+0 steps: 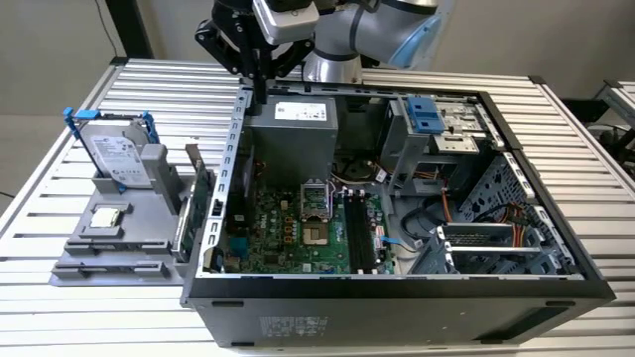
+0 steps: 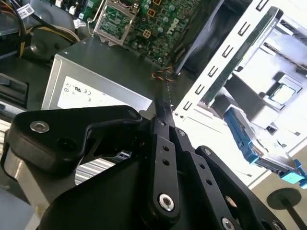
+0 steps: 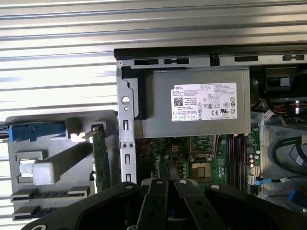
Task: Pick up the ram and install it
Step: 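Reach for the ram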
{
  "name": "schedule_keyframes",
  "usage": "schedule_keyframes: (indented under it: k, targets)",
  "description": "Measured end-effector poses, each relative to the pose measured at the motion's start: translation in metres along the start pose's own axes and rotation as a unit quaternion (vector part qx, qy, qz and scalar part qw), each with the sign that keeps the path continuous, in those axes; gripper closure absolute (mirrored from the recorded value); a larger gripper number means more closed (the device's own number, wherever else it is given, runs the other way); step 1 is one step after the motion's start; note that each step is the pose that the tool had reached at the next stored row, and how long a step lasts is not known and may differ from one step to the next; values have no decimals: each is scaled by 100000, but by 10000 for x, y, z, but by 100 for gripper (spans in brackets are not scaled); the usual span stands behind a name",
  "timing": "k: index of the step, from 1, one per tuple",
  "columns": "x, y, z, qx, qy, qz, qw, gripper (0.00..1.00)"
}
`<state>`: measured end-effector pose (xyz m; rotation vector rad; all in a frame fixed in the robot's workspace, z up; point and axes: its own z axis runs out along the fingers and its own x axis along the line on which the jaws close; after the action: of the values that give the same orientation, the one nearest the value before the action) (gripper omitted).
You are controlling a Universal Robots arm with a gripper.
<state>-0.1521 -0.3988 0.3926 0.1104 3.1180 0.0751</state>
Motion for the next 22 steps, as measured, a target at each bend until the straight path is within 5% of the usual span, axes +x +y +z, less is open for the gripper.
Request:
schedule_keyframes:
  k: [13,22]
  targets:
    - [129,-9,-3,6,1,0,100000,100]
    - [315,-22,-8,1,-15,1,100000,100]
